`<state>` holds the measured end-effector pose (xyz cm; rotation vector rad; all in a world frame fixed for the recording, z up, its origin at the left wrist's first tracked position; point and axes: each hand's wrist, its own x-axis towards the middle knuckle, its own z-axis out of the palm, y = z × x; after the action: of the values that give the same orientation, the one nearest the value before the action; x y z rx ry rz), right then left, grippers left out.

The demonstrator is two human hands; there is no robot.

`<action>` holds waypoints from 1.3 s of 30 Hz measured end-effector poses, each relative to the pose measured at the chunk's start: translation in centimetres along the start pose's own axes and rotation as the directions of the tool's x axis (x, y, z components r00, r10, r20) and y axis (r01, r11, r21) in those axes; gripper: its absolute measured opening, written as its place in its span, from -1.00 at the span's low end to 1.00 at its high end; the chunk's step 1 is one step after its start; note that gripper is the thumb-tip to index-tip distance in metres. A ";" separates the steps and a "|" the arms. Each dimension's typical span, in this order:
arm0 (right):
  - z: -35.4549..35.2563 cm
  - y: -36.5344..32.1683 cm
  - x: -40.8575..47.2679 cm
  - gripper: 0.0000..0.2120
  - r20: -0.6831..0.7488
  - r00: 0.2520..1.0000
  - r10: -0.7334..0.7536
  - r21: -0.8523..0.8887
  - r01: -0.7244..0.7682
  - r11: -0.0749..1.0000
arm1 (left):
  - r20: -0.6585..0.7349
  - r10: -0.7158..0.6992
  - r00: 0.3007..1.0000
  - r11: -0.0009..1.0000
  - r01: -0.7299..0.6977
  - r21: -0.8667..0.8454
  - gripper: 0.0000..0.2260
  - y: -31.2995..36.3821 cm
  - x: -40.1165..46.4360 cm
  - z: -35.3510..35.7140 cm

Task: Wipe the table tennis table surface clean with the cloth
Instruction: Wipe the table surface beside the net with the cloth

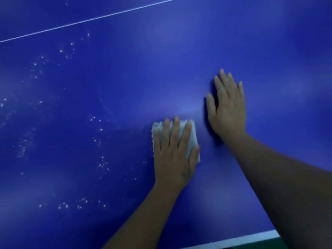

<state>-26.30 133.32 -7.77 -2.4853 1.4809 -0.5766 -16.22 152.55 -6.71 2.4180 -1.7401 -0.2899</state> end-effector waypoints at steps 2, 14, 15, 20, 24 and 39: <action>-1.7 -0.5 -4.8 -0.52 0.044 0.999 -0.018 0.012 0.017 1.000 | 0.060 0.030 0.998 1.000 -0.030 0.005 -0.41 0.1 -4.3 -0.1; -3.7 0.0 -14.7 -0.47 0.111 0.993 0.027 -0.048 -0.022 0.999 | 0.038 -0.045 0.998 0.999 0.044 0.015 -0.40 2.1 -1.7 0.6; -3.7 0.1 -14.8 -0.47 0.115 0.993 0.031 -0.042 -0.026 0.999 | 0.051 -0.037 0.998 0.999 0.036 0.007 -0.40 2.4 -2.2 0.6; -3.7 0.4 -14.8 -0.48 0.126 0.992 0.023 -0.049 -0.017 0.999 | 0.018 0.039 0.999 0.999 -0.039 0.017 -0.41 0.1 4.0 0.4; -3.6 0.2 -14.7 -0.48 0.131 0.991 0.031 -0.053 -0.025 0.998 | -0.073 -0.193 0.978 0.981 0.194 0.010 -0.41 -6.4 11.9 -0.9; -3.6 0.3 -14.7 -0.47 0.153 0.988 0.034 -0.078 -0.022 0.997 | -0.003 -0.471 0.882 0.882 0.471 0.035 -0.40 -6.2 -2.5 -1.3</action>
<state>-34.26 146.17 -8.02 -2.4971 1.5016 -0.3204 -10.92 156.89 -6.68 2.8407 -1.1342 -0.3191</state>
